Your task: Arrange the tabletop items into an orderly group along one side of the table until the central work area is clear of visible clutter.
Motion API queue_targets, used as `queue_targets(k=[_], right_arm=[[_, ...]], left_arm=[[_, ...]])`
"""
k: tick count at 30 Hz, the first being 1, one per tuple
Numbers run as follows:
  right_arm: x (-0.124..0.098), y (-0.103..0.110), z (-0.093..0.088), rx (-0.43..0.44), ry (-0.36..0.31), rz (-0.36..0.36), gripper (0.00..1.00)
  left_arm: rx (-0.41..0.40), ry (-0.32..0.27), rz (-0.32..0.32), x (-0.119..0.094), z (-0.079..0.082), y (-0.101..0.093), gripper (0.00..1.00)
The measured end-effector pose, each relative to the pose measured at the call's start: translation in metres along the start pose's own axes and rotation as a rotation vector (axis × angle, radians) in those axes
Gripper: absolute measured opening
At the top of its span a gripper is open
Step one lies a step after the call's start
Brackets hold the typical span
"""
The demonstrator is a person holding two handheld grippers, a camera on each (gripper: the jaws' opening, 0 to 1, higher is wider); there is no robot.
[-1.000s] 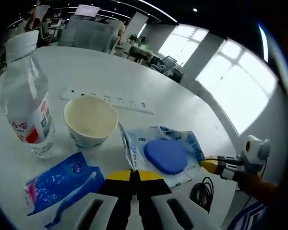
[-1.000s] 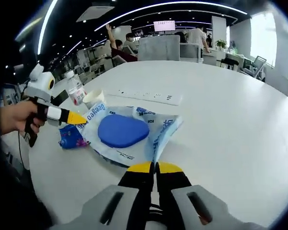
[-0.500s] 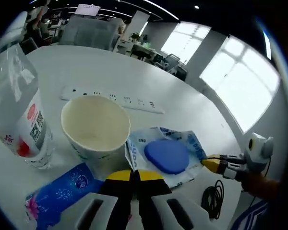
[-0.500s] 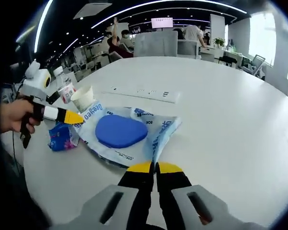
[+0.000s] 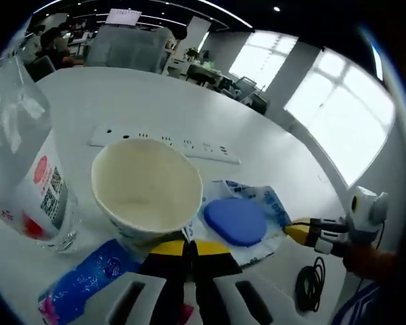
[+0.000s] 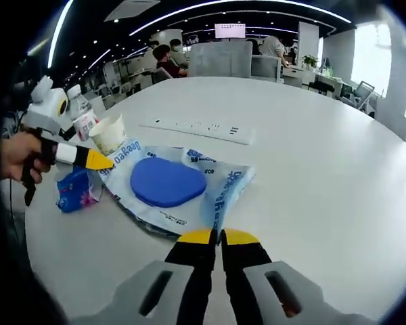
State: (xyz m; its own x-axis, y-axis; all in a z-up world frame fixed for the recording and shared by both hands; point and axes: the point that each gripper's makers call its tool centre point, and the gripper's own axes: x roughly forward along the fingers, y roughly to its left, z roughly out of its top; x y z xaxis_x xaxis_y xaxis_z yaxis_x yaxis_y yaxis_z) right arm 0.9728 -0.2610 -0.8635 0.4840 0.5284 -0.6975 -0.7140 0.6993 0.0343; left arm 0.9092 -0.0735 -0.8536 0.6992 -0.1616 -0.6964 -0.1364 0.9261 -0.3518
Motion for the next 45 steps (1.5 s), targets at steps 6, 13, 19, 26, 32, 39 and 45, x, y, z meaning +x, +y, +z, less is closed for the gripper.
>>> queue_targets(k=[6,13,19,26,32,39,45], right_arm=[[0.002,-0.002,0.001,-0.017,0.004,-0.009,0.02],[-0.002,-0.001,0.001,-0.048,-0.008,0.0,0.06],[-0.008,0.001,0.003,-0.039,-0.025,0.007,0.13],[-0.018,0.007,0.01,-0.034,-0.055,0.021,0.18],[-0.025,0.017,0.016,-0.034,-0.086,0.051,0.24],[-0.032,0.037,0.021,-0.059,-0.114,0.097,0.33],[-0.035,0.052,0.026,-0.081,-0.133,0.137,0.4]], left_arm=[[0.011,0.004,0.005,0.002,-0.002,0.002,0.01],[0.123,0.019,0.008,-0.004,-0.007,-0.001,0.03],[0.167,0.024,0.01,-0.009,-0.009,-0.004,0.04],[0.193,0.018,0.012,-0.016,-0.01,-0.007,0.08],[0.198,0.003,0.002,-0.03,-0.011,-0.016,0.09],[0.23,-0.032,0.012,-0.049,-0.016,-0.021,0.16],[0.265,-0.057,0.035,-0.068,-0.023,-0.012,0.21]])
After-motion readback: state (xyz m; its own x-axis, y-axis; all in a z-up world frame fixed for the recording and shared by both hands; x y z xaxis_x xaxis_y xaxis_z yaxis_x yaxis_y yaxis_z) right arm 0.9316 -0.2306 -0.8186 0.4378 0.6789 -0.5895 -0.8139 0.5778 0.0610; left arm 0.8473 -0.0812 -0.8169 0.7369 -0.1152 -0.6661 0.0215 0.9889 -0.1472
